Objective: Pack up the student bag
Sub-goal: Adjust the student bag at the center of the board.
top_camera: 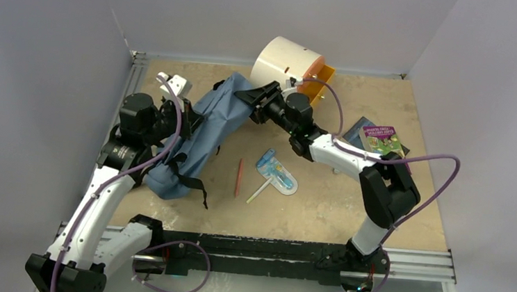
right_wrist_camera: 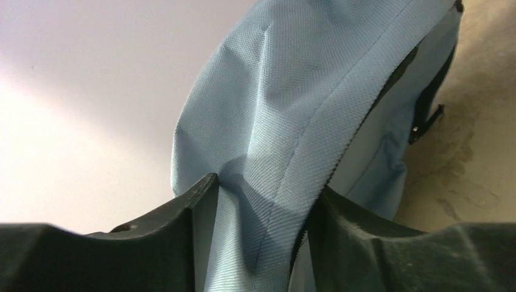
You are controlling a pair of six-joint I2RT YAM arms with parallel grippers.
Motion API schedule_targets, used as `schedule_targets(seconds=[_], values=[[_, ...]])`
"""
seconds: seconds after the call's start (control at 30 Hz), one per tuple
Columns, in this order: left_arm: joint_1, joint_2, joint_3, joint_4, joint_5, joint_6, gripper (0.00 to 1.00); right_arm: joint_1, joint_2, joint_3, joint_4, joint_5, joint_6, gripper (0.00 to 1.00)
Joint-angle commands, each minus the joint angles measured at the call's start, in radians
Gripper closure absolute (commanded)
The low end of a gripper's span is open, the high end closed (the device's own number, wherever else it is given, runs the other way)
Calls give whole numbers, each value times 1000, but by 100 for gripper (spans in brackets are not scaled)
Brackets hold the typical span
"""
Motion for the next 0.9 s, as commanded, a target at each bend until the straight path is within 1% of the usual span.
schedule_targets(seconds=[0.0,0.07,0.1,0.13,0.2,0.23,0.3,0.4,0.53,0.57,0.73,0.87], values=[[1,-43,14,102,-14,-22,100,8,13,82,125,-65,-29,54],[1,-45,34,83,-77,-43,100,8,41,131,134,-77,-71,72],[1,-45,50,65,-116,-55,97,9,59,174,127,-85,-103,78],[1,-45,67,44,-156,-69,89,8,82,223,113,-94,-139,86],[1,-47,115,-10,-263,-110,69,8,129,339,69,-99,-219,97],[1,-51,140,-44,-320,-138,61,8,155,394,51,-97,-248,100],[1,-66,191,-99,-400,-178,51,8,206,515,19,-82,-323,100],[1,-109,229,-149,-482,-213,41,9,291,720,-44,-26,-468,100],[1,-150,264,-189,-525,-213,37,7,398,997,-103,-18,-658,100],[1,-150,271,-201,-533,-211,37,7,411,1037,-101,-11,-697,100],[1,-144,302,-252,-590,-211,36,7,406,1117,-57,4,-900,100],[1,-114,320,-281,-614,-220,35,8,384,1110,-79,-81,-1057,100]])
